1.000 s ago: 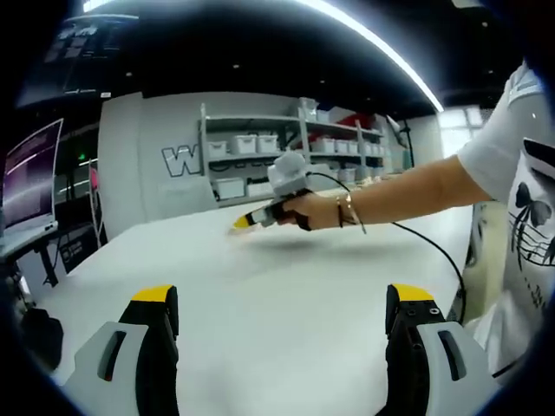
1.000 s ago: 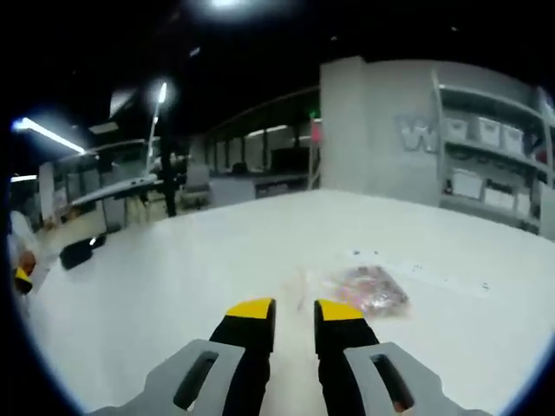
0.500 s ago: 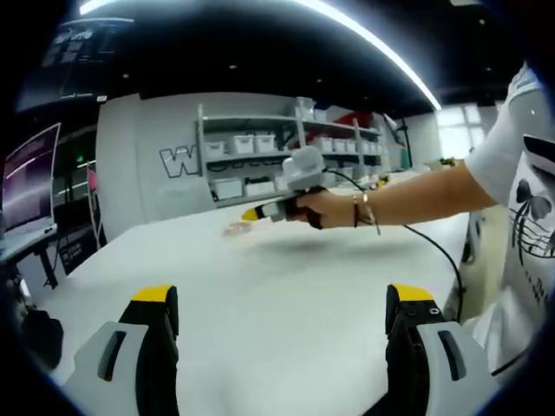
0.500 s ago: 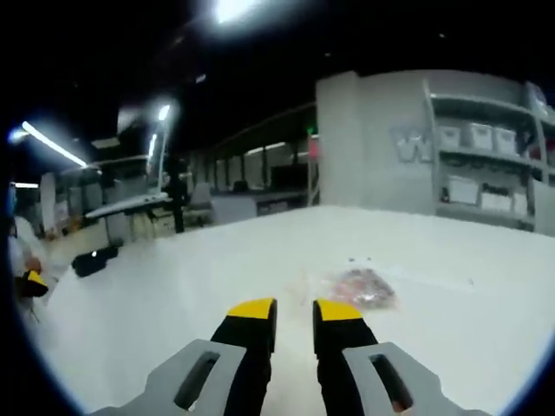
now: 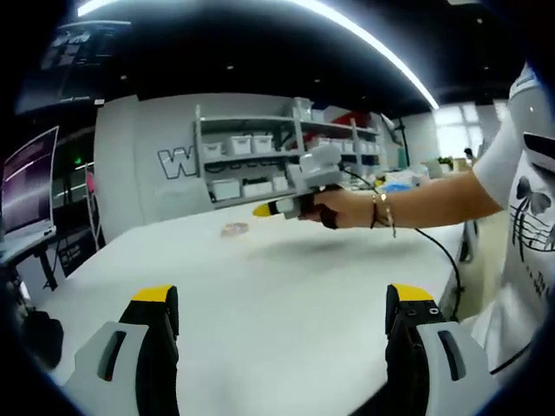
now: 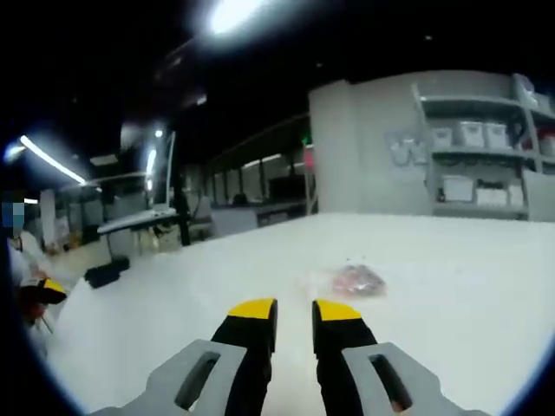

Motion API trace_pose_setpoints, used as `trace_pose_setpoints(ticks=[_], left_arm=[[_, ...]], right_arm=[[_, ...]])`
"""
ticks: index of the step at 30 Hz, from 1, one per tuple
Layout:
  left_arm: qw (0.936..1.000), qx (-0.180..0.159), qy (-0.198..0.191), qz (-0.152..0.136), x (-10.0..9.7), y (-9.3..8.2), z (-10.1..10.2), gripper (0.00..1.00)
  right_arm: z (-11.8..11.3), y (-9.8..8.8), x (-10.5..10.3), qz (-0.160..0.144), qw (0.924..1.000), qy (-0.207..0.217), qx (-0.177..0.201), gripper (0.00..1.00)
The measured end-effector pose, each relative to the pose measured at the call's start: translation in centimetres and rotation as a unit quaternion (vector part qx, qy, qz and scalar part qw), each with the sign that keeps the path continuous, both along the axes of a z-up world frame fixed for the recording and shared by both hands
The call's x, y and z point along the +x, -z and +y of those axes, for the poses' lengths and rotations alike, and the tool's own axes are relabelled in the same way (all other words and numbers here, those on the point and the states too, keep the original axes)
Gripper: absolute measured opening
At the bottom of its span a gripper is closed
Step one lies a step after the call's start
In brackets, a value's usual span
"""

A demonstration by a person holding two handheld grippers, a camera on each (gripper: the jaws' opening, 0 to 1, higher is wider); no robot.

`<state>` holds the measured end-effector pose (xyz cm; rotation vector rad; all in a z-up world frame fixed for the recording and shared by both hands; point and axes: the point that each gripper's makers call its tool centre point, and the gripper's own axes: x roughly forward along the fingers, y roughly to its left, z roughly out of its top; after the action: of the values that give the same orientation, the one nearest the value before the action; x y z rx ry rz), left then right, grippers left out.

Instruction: Open the resealable bag by pulling the two sides of the seal apart until the entire bag opening is separated and visibly accessible.

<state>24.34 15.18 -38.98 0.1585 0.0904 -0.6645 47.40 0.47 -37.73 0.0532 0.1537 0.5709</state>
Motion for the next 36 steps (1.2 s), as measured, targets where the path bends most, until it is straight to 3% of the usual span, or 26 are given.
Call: trace_pose_setpoints(ticks=[10, 25, 29, 36], left_arm=[[1.0, 0.003, 0.008, 0.002, -0.2, 0.2, -0.7, 0.98], [0.9999, 0.003, 0.01, 0.006, -0.6, 0.5, -0.9, 0.98], [0.9999, 0.003, 0.009, 0.006, -0.7, 0.5, -0.7, 0.98], [0.9999, 0.005, 0.011, 0.006, -0.8, 0.5, -0.8, 0.98]], right_arm=[[-1.7, -0.5, -1.9, -0.004, 0.9998, 0.001, 0.018, 0.13], [-1.3, -0.9, -6.9, -0.016, 0.9994, -0.025, 0.019, 0.17], [-1.7, -0.5, -7.1, -0.003, 0.9994, -0.022, 0.024, 0.27], [-2.0, 0.1, -7.5, 0.002, 0.9996, -0.017, 0.024, 0.27]])
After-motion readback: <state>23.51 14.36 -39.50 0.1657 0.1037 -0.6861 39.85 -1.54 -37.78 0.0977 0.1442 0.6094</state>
